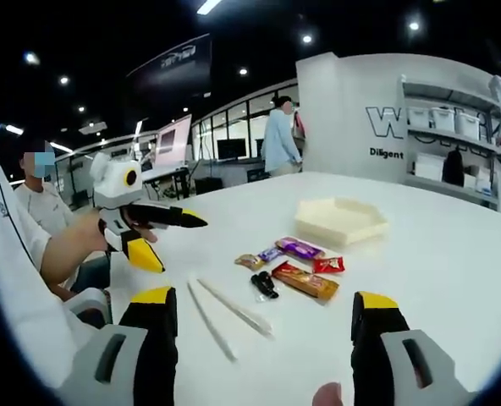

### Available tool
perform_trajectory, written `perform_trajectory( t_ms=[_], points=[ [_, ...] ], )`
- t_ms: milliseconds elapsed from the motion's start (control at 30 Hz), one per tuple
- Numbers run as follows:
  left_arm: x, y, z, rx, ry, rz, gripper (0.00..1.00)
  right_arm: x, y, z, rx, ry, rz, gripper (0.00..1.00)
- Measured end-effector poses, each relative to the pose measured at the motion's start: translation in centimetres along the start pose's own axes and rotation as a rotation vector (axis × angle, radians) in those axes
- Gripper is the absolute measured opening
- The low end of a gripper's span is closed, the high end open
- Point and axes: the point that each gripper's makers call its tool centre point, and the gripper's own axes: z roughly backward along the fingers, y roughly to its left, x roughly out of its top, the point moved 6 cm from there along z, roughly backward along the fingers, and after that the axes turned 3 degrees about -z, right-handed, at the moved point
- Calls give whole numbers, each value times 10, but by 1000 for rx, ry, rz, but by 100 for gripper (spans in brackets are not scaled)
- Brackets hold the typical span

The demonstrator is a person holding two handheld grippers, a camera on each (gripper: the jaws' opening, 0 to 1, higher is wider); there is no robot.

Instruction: Place the target food into the container with the food tongs after gripping and lifting it, then release it inside without dropping or visibly crushing the food.

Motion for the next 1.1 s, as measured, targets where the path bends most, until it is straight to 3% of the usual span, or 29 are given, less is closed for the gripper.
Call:
perform_trajectory(
  t_ms=[1100],
  points=[
    [-4,-1,-3,-5,2,-3,85,-4,0,-4,33,9,26,79]
  ],
)
